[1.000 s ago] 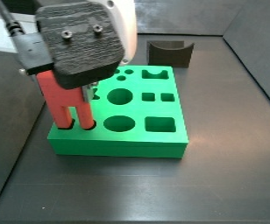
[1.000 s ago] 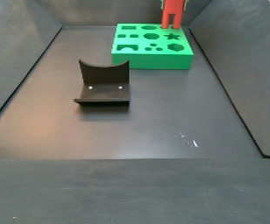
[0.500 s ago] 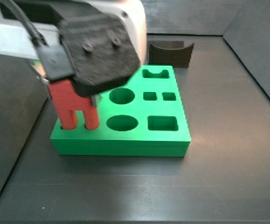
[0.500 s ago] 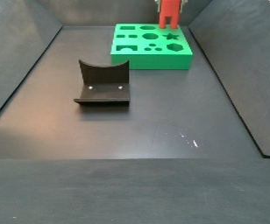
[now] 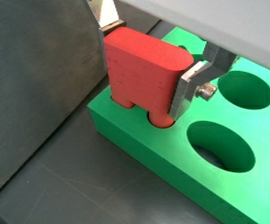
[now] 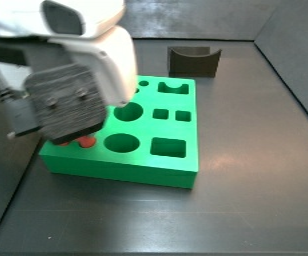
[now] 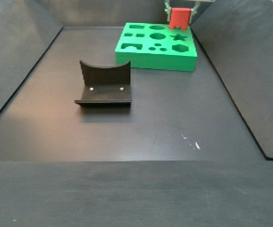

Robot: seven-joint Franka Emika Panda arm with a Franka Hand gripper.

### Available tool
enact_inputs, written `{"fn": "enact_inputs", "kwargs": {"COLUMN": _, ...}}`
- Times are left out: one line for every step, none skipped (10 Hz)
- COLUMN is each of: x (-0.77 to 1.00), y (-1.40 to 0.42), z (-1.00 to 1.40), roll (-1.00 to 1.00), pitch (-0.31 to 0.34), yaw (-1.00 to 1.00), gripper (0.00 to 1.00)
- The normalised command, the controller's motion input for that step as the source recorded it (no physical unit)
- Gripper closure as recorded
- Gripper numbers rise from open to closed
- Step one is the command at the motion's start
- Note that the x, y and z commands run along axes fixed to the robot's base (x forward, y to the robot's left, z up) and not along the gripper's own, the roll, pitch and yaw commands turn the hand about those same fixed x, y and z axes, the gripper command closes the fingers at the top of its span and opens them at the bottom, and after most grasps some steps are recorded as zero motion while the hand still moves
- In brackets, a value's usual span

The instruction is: Insert the square-circle object.

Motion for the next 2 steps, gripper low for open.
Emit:
{"fn": "enact_inputs", "kwargs": {"x": 0.00, "y": -0.07, "z": -0.16, "roll": 0.06, "pitch": -0.049, "yaw": 0.00, "gripper": 1.00}}
{"fn": "enact_inputs", "kwargs": {"x": 0.00, "y": 0.00, "z": 0.00, "roll": 0.00, "pitch": 0.000, "yaw": 0.00, "gripper": 1.00}}
